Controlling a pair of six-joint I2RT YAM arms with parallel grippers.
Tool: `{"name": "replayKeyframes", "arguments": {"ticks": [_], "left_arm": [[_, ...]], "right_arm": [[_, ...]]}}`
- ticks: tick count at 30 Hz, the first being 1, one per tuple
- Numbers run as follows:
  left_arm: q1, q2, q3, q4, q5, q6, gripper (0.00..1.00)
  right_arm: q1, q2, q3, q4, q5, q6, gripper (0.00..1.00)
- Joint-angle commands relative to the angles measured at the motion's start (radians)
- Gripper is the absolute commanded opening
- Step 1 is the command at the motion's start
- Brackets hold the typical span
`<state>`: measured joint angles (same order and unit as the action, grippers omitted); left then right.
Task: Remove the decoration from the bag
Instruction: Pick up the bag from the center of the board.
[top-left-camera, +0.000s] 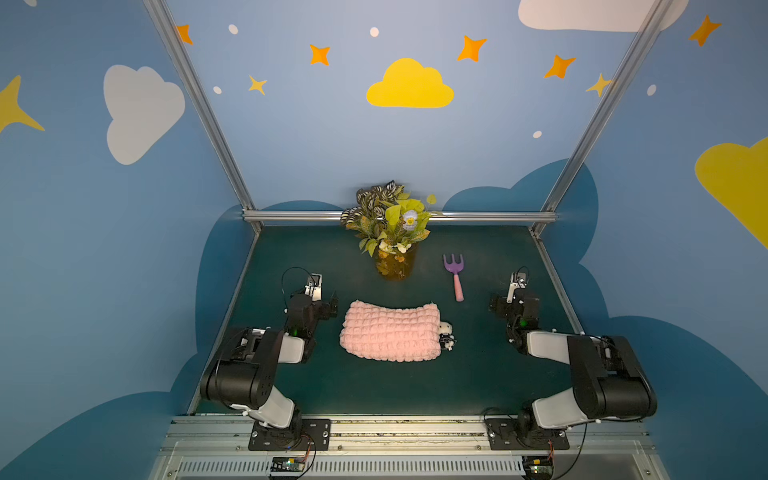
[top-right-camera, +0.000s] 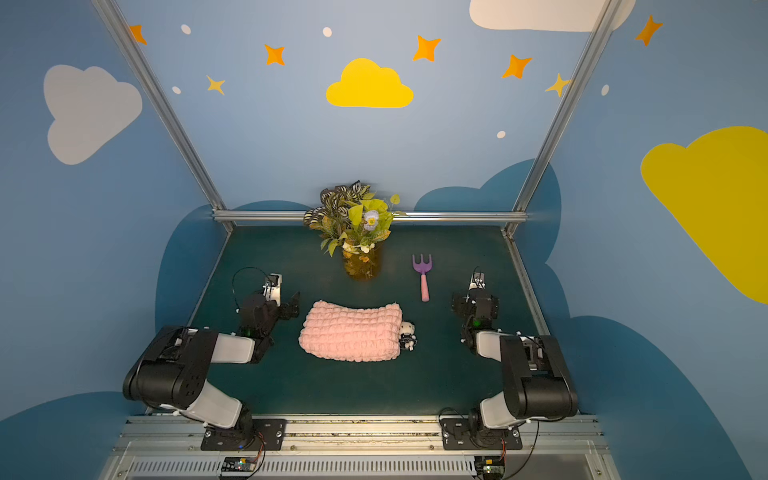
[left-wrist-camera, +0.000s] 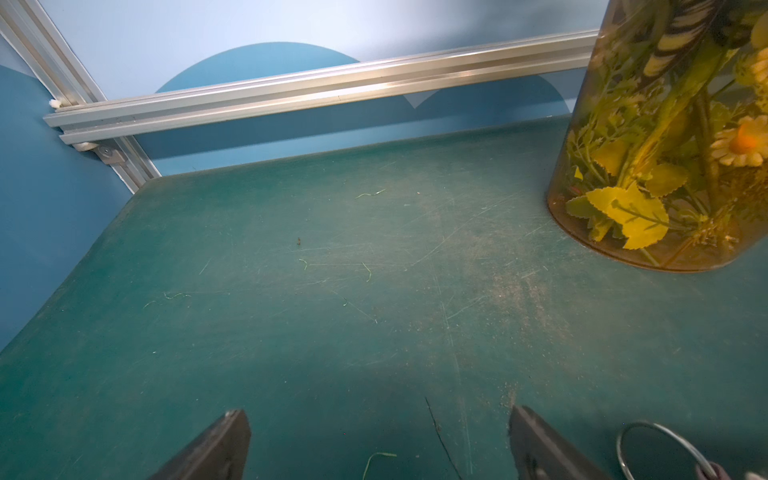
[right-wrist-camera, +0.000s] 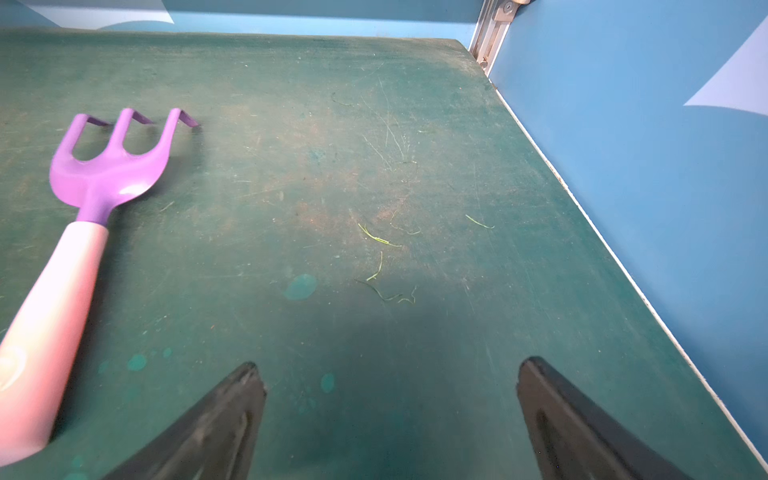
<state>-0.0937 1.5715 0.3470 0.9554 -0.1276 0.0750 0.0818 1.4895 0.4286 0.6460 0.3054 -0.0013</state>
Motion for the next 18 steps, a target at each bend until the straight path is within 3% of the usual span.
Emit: {"name": "replayKeyframes", "arguments": {"ticks": [1, 18], "left_arm": [[0.001, 0.003, 0.007, 0.016, 0.005, 0.005, 1.0], [-0.003, 0.002, 0.005, 0.021, -0.013, 0.006, 1.0]], "right_arm": [[-0.002, -0.017, 0.017, -0.003, -0.003, -0.004, 0.98], [-0.022, -0.024, 0.016, -0.006, -0.044, 0.002, 0.98]]}}
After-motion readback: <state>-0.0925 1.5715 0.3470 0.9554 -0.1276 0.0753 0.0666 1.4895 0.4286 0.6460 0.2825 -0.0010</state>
